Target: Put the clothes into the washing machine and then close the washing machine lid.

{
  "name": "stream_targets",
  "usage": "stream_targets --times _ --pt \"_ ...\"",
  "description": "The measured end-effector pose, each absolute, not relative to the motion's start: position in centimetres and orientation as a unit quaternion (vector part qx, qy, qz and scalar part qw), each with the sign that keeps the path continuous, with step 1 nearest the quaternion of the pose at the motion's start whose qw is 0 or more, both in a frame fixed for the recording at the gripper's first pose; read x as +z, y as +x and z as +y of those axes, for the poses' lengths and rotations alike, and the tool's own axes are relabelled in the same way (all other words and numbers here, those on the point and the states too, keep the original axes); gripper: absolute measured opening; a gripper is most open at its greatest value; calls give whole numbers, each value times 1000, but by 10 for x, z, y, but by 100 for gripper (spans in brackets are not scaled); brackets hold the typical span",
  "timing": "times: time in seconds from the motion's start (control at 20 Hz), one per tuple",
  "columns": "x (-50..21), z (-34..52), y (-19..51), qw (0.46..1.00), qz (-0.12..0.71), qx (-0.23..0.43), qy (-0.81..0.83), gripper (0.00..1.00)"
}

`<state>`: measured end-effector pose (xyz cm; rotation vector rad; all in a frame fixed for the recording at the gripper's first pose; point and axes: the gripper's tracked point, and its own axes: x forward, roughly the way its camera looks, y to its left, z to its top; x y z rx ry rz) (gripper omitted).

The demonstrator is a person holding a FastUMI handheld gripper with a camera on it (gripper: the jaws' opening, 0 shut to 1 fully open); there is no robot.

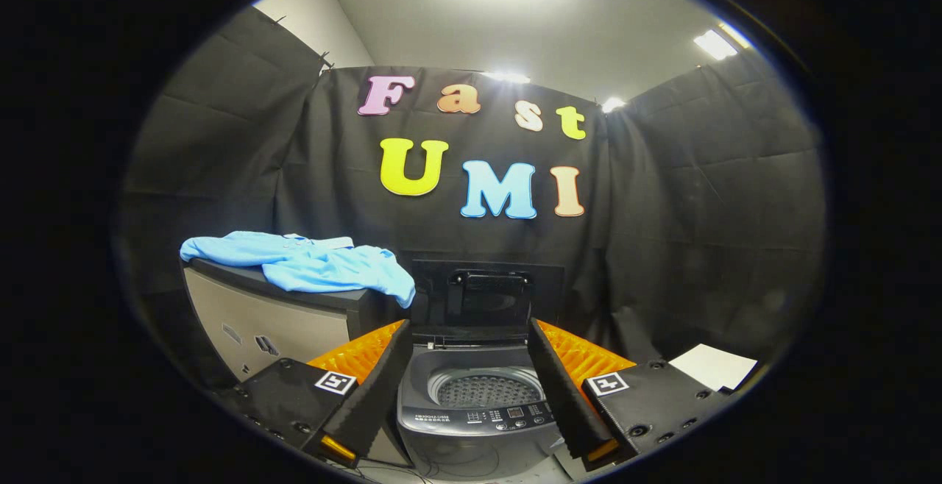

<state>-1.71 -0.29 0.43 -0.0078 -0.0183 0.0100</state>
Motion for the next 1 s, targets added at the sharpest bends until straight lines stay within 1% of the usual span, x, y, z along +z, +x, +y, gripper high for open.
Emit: stream_targets --times 0.15,0.5,1.0 --pt "14 1 -16 1000 -12 10 1 98" --pt "60 27 5 999 -10 49 15 98" --pt "101 94 61 991 22 131 32 98"
